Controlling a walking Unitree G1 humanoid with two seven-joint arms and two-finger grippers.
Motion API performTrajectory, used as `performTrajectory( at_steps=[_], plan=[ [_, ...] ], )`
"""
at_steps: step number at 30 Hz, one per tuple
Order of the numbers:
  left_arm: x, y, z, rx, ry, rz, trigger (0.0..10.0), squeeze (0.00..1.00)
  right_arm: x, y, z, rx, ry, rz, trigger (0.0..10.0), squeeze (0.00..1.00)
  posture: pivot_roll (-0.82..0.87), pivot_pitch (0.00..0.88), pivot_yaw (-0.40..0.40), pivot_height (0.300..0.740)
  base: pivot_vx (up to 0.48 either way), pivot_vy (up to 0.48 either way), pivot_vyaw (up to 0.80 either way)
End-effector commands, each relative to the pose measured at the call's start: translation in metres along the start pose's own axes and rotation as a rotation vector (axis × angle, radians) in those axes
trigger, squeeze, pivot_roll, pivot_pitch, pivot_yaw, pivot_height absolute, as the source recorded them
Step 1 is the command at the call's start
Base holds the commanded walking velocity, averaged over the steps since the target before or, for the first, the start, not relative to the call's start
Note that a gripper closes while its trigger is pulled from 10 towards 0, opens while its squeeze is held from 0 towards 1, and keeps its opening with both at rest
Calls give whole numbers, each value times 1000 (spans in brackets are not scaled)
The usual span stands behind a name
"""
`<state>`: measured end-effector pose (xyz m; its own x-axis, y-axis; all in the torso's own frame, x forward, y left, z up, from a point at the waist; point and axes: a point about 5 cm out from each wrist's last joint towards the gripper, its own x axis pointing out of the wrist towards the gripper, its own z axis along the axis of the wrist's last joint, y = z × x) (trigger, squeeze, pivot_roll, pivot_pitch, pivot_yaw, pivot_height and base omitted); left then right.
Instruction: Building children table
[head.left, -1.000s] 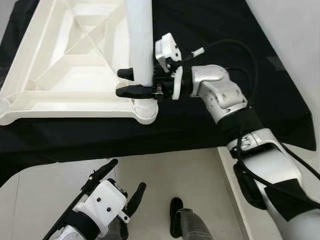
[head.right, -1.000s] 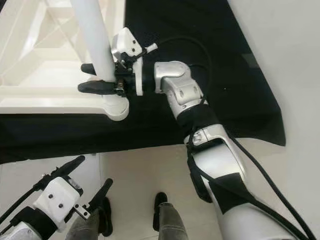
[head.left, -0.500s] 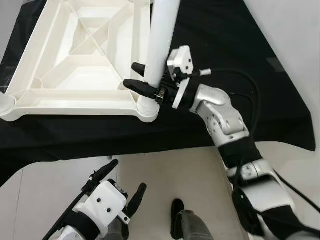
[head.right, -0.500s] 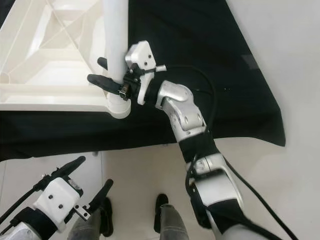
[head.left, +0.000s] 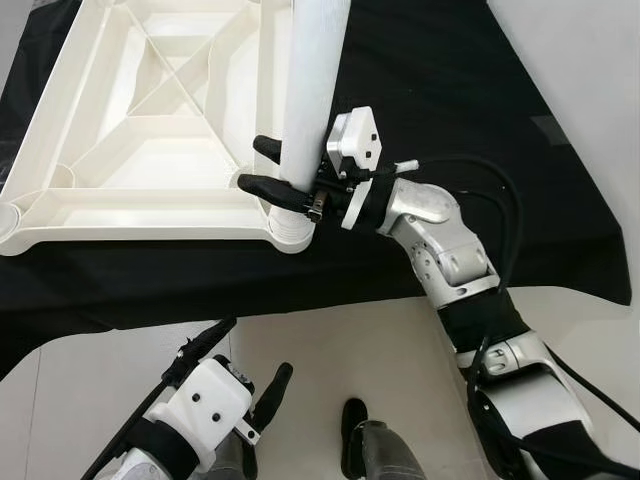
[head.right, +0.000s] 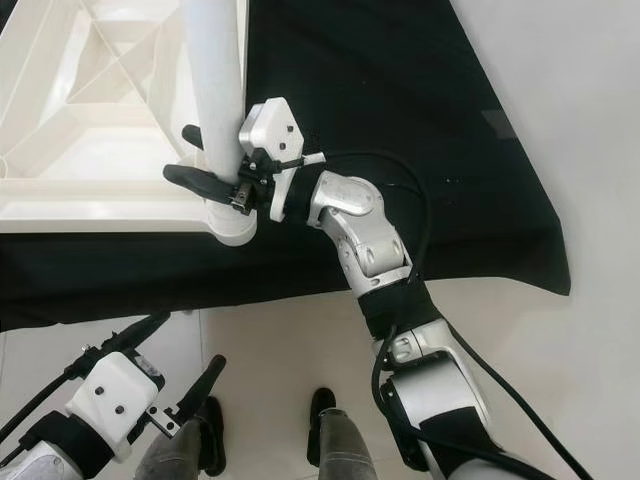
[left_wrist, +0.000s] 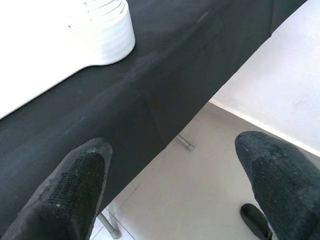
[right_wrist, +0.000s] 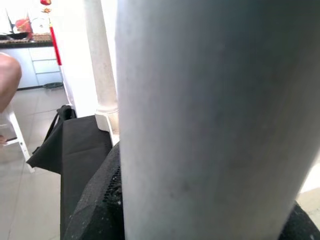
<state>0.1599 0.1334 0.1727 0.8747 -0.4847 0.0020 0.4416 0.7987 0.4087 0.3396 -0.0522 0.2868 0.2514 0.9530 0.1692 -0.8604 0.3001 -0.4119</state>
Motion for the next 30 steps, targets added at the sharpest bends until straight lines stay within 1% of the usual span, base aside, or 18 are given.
performTrajectory(
  at_steps=[1, 6, 7, 8, 9, 12, 13, 14, 17, 19, 20, 22, 23, 24, 25, 27, 29, 30],
  plan=[
    [-3, -4, -5, -11, 32, -15, 10000, 0, -19, 17, -50, 21, 261, 88, 10000, 0, 89, 463, -65, 740, 0, 0, 0],
    [-2, -4, -5, -11, 32, -16, 10000, 0, -20, 15, -51, 26, 276, 107, 10000, 0, 89, 465, -63, 740, 0, 0, 0],
    [-2, -3, -5, -12, 32, -16, 10000, 0, -21, 12, -51, 48, 278, 112, 10000, 0, 89, 465, -63, 740, 0, 0, 0],
    [-2, -3, -5, -12, 32, -16, 10000, 0, -21, 12, -51, 48, 278, 112, 10000, 0, 89, 465, -63, 740, 0, 0, 0],
    [-2, -3, -5, -13, 32, -16, 10000, 0, -21, 9, -52, 80, 284, 116, 10000, 0, 89, 464, -63, 740, 0, 0, 0],
    [-2, -3, -5, -12, 33, -16, 10000, 0, -18, -5, -56, 61, 370, 27, 10000, 0, 89, 465, -66, 740, 0, 0, 0],
    [-2, -3, -5, -12, 34, -15, 10000, 0, -16, -7, -57, 49, 390, -3, 10000, 0, 89, 465, -66, 740, 0, 0, 0],
    [-2, -3, -5, -12, 34, -15, 10000, 0, -16, -7, -57, 49, 390, -3, 10000, 0, 89, 465, -66, 740, 0, 0, 0],
    [-2, -3, -5, -13, 34, -14, 10000, 0, -12, -8, -64, 66, 439, -139, 10000, 0, 89, 465, -66, 740, 0, 0, 0],
    [-2, -3, -5, -14, 34, -13, 10000, 0, -16, 1, -74, 132, 478, -296, 10000, 0, 89, 466, -71, 740, 0, 0, 0],
    [-2, -3, -5, -14, 34, -13, 10000, 0, -16, 1, -74, 132, 478, -296, 10000, 0, 89, 466, -71, 740, 0, 0, 0],
    [-3, -4, -5, -14, 34, -12, 10000, 0, -21, 6, -79, 172, 504, -393, 10000, 0, 88, 467, -69, 740, 0, 0, 0],
    [-3, -4, -5, -14, 34, -12, 10000, 0, -21, 6, -79, 172, 504, -393, 10000, 0, 88, 467, -69, 740, 0, 0, 0],
    [-2, -3, -5, -16, 34, -14, 10000, 0, -26, 11, -83, 200, 509, -507, 10000, 0, 84, 463, -68, 740, 0, 0, 0],
    [-2, -3, -6, -16, 33, -16, 10000, 0, -30, 14, -85, 212, 510, -585, 10000, 0, 84, 463, -68, 740, 0, 0, 0],
    [-1, -3, -7, -16, 33, -18, 10000, 0, -34, 18, -86, 222, 507, -683, 10000, 0, 81, 454, -69, 740, 0, 0, 0],
    [0, -3, -7, -16, 33, -19, 10000, 0, -34, 19, -87, 222, 500, -714, 10000, 0, 81, 453, -70, 740, 0, 0, 0],
    [0, -3, -8, -15, 33, -18, 10000, 0, -28, 22, -86, 261, 466, -698, 10000, 0, 83, 447, -68, 740, 0, 0, 0]
  ],
)
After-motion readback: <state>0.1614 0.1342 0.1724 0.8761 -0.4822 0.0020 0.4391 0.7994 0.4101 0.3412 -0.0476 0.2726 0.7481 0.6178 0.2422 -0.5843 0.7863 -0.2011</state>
